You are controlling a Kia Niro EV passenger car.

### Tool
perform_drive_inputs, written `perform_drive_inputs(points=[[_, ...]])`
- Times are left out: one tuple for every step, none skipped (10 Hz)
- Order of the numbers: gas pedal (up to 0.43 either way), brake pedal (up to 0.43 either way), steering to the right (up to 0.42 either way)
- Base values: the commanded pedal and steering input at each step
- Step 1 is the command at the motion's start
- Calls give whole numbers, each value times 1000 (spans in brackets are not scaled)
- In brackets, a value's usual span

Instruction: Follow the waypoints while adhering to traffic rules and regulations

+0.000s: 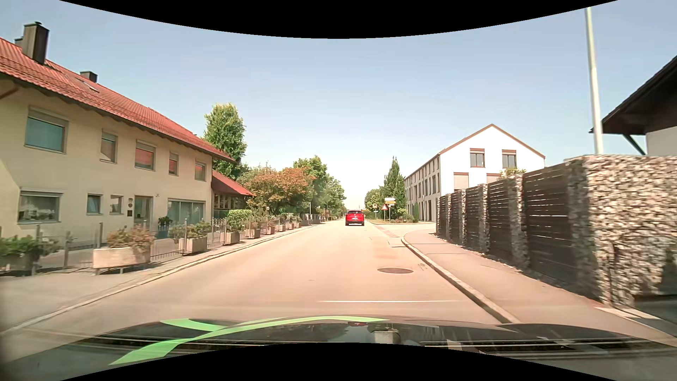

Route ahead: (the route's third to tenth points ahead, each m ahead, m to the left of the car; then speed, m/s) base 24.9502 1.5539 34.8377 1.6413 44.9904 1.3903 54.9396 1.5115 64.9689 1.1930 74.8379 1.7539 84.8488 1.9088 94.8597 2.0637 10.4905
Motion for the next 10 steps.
perform_drive_inputs(points=[[189, 0, -4], [189, 0, -2], [189, 0, 0], [189, 0, 9], [189, 0, 12], [189, 0, 2], [189, 0, -11], [197, 0, -16], [197, 0, -12], [197, 0, -11]])
